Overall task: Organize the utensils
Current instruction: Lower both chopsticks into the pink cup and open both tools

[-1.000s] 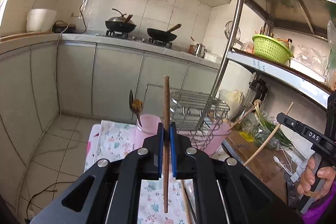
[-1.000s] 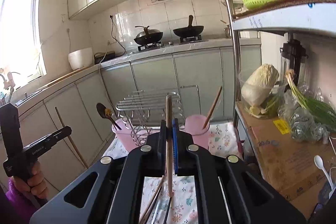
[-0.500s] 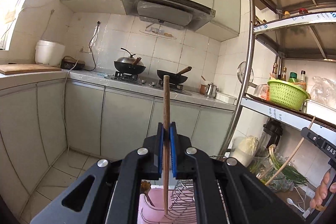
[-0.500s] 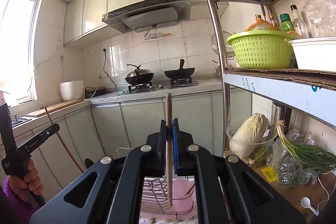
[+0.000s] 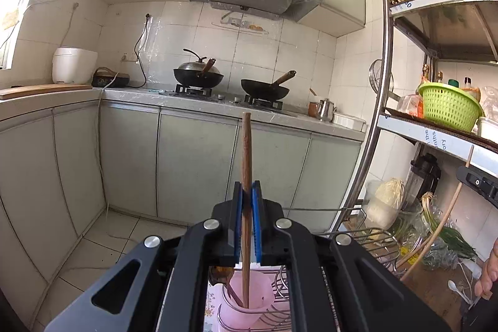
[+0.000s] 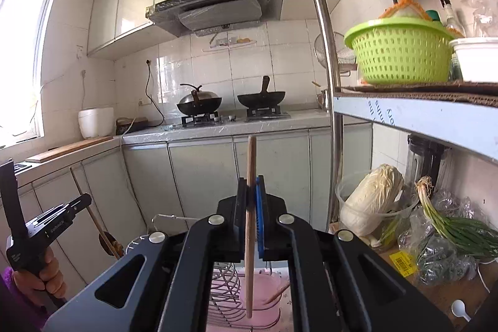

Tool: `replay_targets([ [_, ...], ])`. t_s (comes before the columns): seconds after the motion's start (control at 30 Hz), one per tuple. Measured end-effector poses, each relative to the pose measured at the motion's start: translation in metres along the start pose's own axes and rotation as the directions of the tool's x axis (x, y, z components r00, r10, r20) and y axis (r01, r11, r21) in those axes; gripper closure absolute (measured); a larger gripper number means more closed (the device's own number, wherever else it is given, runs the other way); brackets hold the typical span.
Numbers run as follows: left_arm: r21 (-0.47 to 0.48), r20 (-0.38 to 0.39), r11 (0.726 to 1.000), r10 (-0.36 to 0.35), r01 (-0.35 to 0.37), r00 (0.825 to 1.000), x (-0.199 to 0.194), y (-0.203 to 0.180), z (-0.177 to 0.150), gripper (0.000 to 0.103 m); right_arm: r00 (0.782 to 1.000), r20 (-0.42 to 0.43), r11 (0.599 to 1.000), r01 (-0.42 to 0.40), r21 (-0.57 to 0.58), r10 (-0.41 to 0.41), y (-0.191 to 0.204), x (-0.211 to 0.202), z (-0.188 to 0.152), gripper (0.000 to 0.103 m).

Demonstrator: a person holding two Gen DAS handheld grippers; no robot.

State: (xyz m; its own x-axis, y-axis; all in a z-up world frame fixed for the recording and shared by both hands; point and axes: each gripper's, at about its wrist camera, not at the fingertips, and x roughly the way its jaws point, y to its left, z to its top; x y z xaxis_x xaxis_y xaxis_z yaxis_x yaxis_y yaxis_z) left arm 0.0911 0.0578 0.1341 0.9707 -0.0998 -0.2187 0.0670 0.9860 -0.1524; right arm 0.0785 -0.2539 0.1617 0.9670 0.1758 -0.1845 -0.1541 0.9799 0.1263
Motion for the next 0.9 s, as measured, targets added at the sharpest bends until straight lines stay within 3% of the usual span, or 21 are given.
replay_targets([
  [0.2,0.008,-0.009,1.0,0.006,-0.006,1.0,0.002,-0.002,-0.01,0.098,0.999,-0.046,0.999,0.003,0.042,-0.002,-0.007,0.012,-0.015,0.097],
  [0.4,0.003,0.05,1.0,0.001,-0.001,0.999,-0.008,-0.004,0.005,0.098,0.999,0.039,1.0,-0.005,0.028,0.004,-0.002,-0.001,0.014,0.097],
  [0.57,-0.022,0.086,1.0,0.008,-0.006,0.996,-0.007,-0.004,0.008,0.098,0.994,0.105,0.999,0.042,-0.009,-0.041,0.005,0.0,0.017,0.097],
  [0.7,-0.003,0.063,1.0,0.03,-0.029,0.998,0.002,-0.004,0.003,0.098,0.996,0.066,0.998,0.06,-0.028,-0.058,0.006,0.016,0.006,0.097],
  [0.9,0.012,-0.043,0.999,0.031,-0.03,0.999,0.02,0.001,-0.015,0.098,0.998,-0.049,0.999,0.029,0.016,-0.028,-0.004,0.033,-0.018,0.097],
])
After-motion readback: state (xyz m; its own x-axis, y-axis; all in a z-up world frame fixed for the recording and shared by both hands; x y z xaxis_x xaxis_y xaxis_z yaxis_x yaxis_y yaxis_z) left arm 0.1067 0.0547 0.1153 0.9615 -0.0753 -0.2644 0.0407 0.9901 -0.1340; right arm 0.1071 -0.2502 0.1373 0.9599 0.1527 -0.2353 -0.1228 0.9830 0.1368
